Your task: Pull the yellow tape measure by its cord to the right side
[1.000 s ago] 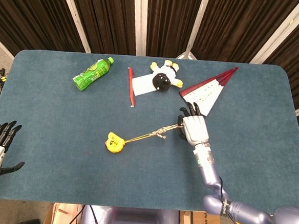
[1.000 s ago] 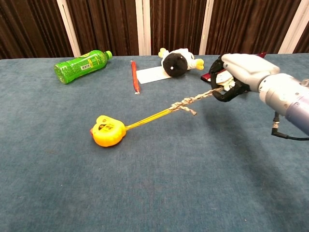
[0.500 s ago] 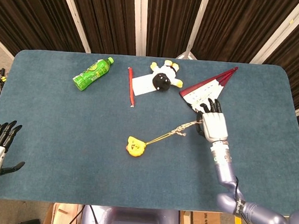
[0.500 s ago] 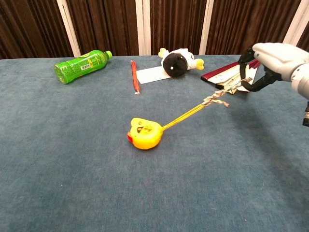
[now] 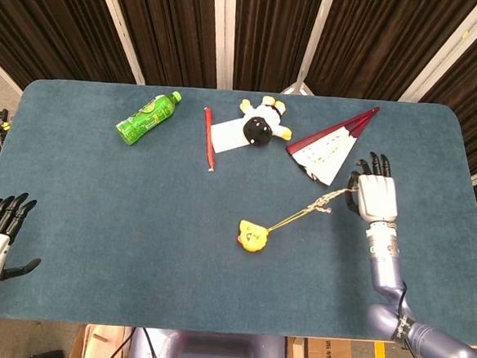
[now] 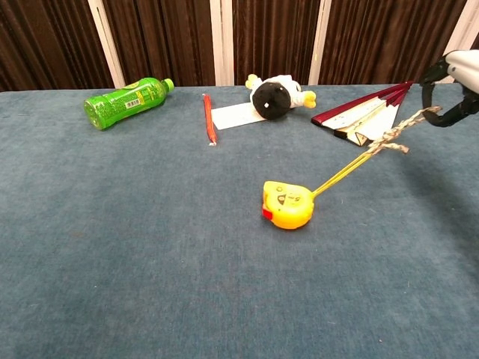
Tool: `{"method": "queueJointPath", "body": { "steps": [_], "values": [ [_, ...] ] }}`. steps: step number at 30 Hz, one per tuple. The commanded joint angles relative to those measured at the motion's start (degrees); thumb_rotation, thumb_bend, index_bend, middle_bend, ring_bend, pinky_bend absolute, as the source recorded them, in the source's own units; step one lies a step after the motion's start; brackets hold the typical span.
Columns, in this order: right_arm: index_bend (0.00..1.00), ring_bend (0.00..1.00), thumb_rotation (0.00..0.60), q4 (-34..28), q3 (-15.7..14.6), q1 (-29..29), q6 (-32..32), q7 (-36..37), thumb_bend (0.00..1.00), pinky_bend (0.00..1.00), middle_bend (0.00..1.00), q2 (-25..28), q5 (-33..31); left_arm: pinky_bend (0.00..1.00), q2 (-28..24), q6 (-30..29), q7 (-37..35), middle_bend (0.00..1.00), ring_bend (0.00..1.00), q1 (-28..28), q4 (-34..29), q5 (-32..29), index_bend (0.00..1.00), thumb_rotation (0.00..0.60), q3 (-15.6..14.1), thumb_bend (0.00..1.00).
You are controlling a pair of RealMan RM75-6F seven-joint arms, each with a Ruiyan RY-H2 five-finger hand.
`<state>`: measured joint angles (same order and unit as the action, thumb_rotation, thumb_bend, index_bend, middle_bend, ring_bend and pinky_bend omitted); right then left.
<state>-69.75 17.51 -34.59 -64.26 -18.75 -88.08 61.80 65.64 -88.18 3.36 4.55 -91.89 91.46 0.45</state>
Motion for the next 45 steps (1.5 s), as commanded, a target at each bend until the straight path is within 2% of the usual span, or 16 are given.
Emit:
{"method": "queueJointPath", "body": {
  "steps": [1, 21, 28, 30, 31, 32, 34, 35, 38, 45],
  "values": [
    [0.7, 0.07, 0.6, 1.2, 0.2, 0.2, 0.4, 0.1, 0.56, 0.05, 0.26, 0.9, -0.6, 0.0, 0.0, 0.0, 0.0, 0.0, 0.0, 0.0, 0.0, -0.1, 0.0, 0.6, 0.0, 0.0],
    [0.7, 0.07, 0.6, 11.0, 3.2, -0.2, 1.7, -0.7, 0.56, 0.05, 0.26, 3.6, -5.1, 0.0, 0.2, -0.1, 1.1, 0.0, 0.0, -0.1, -0.2, -0.1, 0.0, 0.6, 0.1, 0.0],
    [0.69, 0.07, 0.6, 11.9, 3.4, 0.3, 1.6, -0.2, 0.56, 0.05, 0.26, 4.0, -5.8, 0.0, 0.3, -0.3, 1.3, 0.0, 0.0, -0.2, -0.2, 0.0, 0.0, 0.6, 0.1, 0.0],
    [0.57, 0.07, 0.6, 11.6, 3.1, 0.5, 1.3, -0.1, 0.56, 0.05, 0.24, 4.2, -5.4, 0.0, 0.3, -0.4, 1.3, 0.0, 0.0, -0.2, -0.2, 0.0, 0.0, 0.6, 0.1, 0.0],
    [0.45, 0.05, 0.6, 11.3, 3.1, 0.7, 1.2, -0.2, 0.56, 0.05, 0.21, 4.2, -5.5, 0.0, 0.3, -0.4, 1.3, 0.0, 0.0, -0.2, -0.2, 0.1, 0.0, 0.6, 0.1, 0.0],
    [0.29, 0.03, 0.6, 10.7, 2.9, 0.8, 1.4, -0.6, 0.56, 0.04, 0.16, 4.4, -5.8, 0.0, 0.2, -0.5, 1.2, 0.0, 0.0, -0.2, -0.2, 0.1, 0.0, 0.6, 0.1, 0.0],
    [0.08, 0.0, 0.6, 9.4, 2.7, 1.1, 2.3, -2.3, 0.56, 0.03, 0.08, 5.1, -7.0, 0.0, 0.2, -0.5, 1.2, 0.0, 0.0, -0.2, -0.2, 0.3, 0.0, 0.6, 0.0, 0.0],
    [0.02, 0.0, 0.6, 8.4, 2.5, 1.3, 2.7, -3.3, 0.56, 0.02, 0.04, 5.5, -7.7, 0.0, 0.2, -0.6, 1.2, 0.0, 0.0, -0.2, -0.2, 0.3, 0.0, 0.6, 0.0, 0.0],
    [0.0, 0.0, 0.6, 4.7, 2.2, 2.0, 2.0, -6.0, 0.51, 0.02, 0.0, 7.1, -8.8, 0.0, 0.1, -0.8, 1.0, 0.0, 0.0, -0.3, -0.2, 0.5, 0.0, 0.6, 0.0, 0.0],
    [0.0, 0.0, 0.6, -3.6, 2.7, 4.3, -1.4, -7.5, 0.5, 0.02, 0.0, 9.9, -10.7, 0.0, -0.1, -1.4, 0.7, 0.0, 0.0, -0.5, 0.0, 0.8, 0.0, 0.6, -0.1, 0.0]
  ]
}}
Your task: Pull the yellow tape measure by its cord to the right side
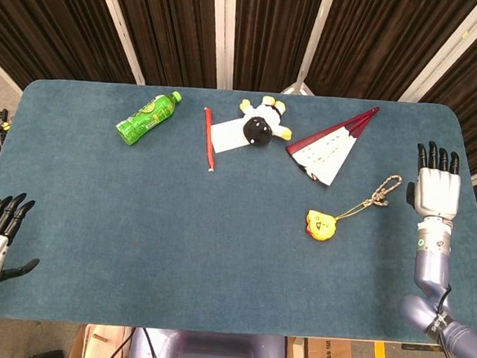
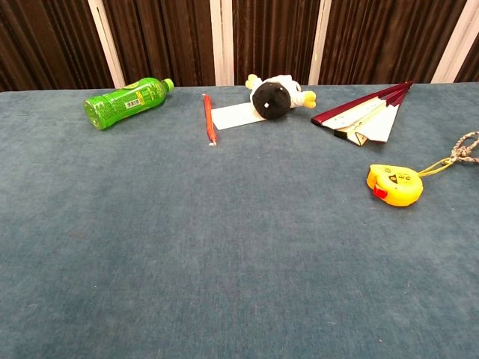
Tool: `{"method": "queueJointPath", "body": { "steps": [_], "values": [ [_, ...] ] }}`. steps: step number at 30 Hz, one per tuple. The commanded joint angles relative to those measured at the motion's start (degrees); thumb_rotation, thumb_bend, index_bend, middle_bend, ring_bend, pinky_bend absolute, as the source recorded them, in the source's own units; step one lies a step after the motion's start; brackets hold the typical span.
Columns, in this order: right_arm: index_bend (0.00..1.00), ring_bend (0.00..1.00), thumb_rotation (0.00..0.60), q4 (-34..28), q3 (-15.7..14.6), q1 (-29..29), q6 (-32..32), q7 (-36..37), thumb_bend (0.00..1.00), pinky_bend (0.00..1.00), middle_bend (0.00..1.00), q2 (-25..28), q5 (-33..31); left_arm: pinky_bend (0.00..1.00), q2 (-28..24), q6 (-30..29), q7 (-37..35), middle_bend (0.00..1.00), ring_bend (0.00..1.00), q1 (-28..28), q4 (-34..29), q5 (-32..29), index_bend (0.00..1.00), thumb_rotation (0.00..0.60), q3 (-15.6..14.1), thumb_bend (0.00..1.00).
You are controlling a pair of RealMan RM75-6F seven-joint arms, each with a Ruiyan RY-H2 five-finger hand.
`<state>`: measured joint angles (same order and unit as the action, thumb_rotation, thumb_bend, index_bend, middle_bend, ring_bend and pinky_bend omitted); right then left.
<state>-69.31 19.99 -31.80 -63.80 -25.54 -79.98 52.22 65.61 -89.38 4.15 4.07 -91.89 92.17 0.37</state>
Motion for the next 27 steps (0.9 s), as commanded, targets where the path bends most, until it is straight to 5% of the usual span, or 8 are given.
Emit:
{"method": "queueJointPath", "body": {
  "steps": [1, 6, 14, 19, 27],
  "values": [
    [0.0, 0.0, 0.6, -5.6, 0.2, 2.0, -2.5, -0.3, 0.5, 0.02, 0.0, 2.4, -1.0, 0.0, -0.1, -0.3, -0.1, 0.0, 0.0, -0.1, 0.1, 0.2, 0.0, 0.6, 0.0, 0.0],
    [0.0, 0.0, 0.6, -16.6, -1.9, 6.2, -6.9, 4.2, 0.44, 0.01, 0.0, 6.7, 4.6, 0.0, -0.1, -1.0, -0.2, 0.0, 0.0, -0.3, 0.2, 1.0, 0.0, 0.6, -0.2, 0.0],
    [0.0, 0.0, 0.6, -31.0, -13.9, 16.7, -16.8, 13.2, 0.25, 0.0, 0.0, 13.3, 24.3, 0.0, -0.1, -2.4, 0.0, 0.0, 0.0, -0.6, 0.7, 2.3, 0.0, 0.6, -0.2, 0.0],
    [0.0, 0.0, 0.6, -30.9, -20.6, 22.2, -22.6, 16.4, 0.24, 0.0, 0.0, 15.2, 33.9, 0.0, 0.4, -2.3, 0.7, 0.0, 0.0, -0.6, 1.5, 2.4, 0.0, 0.6, -0.3, 0.0],
    [0.0, 0.0, 0.6, -25.3, -22.5, 26.3, -27.3, 19.9, 0.24, 0.0, 0.0, 15.2, 36.9, 0.0, 0.4, -2.8, 1.2, 0.0, 0.0, -1.0, 1.7, 1.8, 0.0, 0.6, -0.1, 0.0]
  ]
}}
